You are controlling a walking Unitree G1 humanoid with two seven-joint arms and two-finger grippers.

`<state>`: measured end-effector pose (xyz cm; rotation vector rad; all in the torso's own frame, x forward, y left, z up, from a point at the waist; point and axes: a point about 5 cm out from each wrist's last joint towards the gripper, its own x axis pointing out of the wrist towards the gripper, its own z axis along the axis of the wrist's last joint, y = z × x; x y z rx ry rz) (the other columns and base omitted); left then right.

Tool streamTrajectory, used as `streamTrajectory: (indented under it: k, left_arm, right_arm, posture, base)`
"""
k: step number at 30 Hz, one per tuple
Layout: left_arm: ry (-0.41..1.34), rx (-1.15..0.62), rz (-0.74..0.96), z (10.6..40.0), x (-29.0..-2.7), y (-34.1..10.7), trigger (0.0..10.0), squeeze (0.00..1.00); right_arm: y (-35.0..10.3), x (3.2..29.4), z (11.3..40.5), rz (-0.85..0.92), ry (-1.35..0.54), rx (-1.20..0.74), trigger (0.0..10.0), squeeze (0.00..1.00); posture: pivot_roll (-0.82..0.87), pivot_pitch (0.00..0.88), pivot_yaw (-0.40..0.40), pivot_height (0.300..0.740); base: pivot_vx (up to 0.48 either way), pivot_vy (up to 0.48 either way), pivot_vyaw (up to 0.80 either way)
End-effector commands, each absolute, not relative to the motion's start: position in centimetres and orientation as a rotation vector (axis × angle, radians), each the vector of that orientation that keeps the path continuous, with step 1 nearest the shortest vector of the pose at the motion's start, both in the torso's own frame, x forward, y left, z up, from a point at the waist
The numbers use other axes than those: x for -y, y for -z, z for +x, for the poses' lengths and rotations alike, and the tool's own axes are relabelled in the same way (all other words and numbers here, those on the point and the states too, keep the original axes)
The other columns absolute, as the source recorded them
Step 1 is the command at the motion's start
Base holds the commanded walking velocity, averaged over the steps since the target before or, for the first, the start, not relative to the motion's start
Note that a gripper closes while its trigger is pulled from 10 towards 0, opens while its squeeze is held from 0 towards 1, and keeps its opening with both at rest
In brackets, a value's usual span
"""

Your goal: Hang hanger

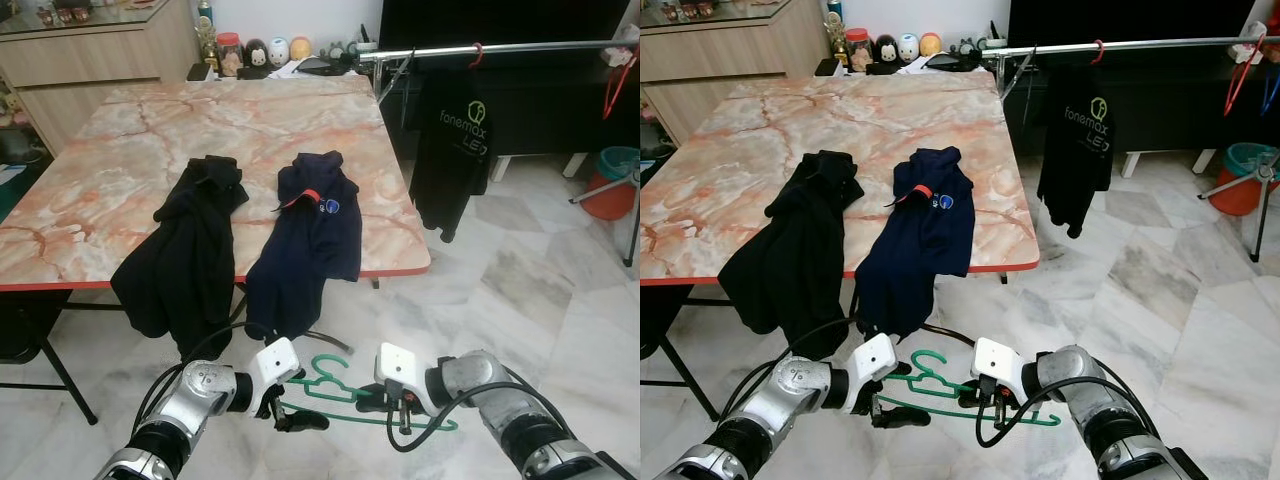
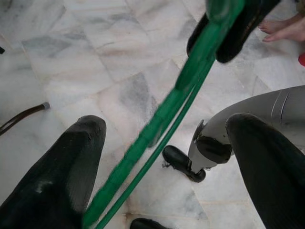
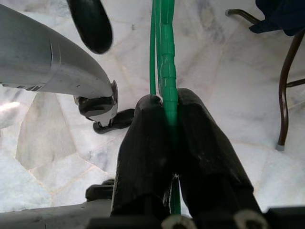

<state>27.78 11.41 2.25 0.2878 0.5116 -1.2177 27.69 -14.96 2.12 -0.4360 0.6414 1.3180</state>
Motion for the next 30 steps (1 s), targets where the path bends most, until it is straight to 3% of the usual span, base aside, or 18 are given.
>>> streamTrajectory:
  k: [1,2,3,4,5,6,7,8,30]
  left_arm:
    - [1.215,-0.508,0.308,28.06,-11.51,-2.40,10.0,0.00]
    - [1.215,-0.509,0.306,28.05,-11.50,-2.37,8.7,0.00]
    - [1.216,-0.508,0.305,28.03,-11.50,-2.34,4.7,0.00]
    - [1.215,-0.507,0.304,28.03,-11.49,-2.32,4.4,0.00]
    - [1.213,-0.503,0.297,28.02,-11.46,-2.29,2.1,0.00]
    - [1.211,-0.502,0.293,28.01,-11.45,-2.27,0.7,0.00]
    - [1.211,-0.501,0.291,28.00,-11.44,-2.25,0.7,0.00]
    - [1.214,-0.502,0.287,27.92,-11.46,-2.18,0.0,0.00]
    - [1.213,-0.512,0.297,28.03,-12.02,-2.12,0.0,0.00]
  right_arm:
    - [-2.51,14.61,28.04,-0.433,-1.330,-0.619,10.0,0.00]
    - [-2.48,14.58,28.01,-0.434,-1.333,-0.622,10.0,0.00]
    - [-2.46,14.56,28.01,-0.434,-1.333,-0.623,10.0,0.00]
    - [-2.45,14.56,28.02,-0.434,-1.333,-0.624,10.0,0.00]
    - [-2.44,14.54,28.02,-0.433,-1.332,-0.624,10.0,0.00]
    - [-2.43,14.52,28.02,-0.432,-1.333,-0.625,10.0,0.00]
    - [-2.43,14.51,28.02,-0.431,-1.333,-0.625,10.0,0.00]
    - [-2.40,14.43,27.99,-0.431,-1.337,-0.626,10.0,0.00]
    - [-2.60,13.87,28.17,-0.440,-1.351,-0.625,10.0,0.00]
  posture:
    - [0.08,0.000,-0.013,0.740]
    - [0.08,0.000,-0.013,0.740]
    - [0.08,0.000,-0.014,0.740]
    - [0.08,0.000,-0.014,0.740]
    - [0.08,0.000,-0.015,0.740]
    - [0.08,0.000,-0.015,0.740]
    - [0.08,0.000,-0.015,0.740]
    - [0.08,0.000,-0.015,0.740]
    - [0.08,0.000,-0.017,0.740]
  base:
    - [0.000,0.000,0.00]
    - [0.000,0.000,0.00]
    - [0.000,0.000,0.00]
    - [0.000,0.000,0.00]
    - [0.000,0.000,0.00]
    - [0.000,0.000,0.00]
    - [0.000,0.000,0.00]
    - [0.000,0.000,0.00]
    - [0.000,0.000,0.00]
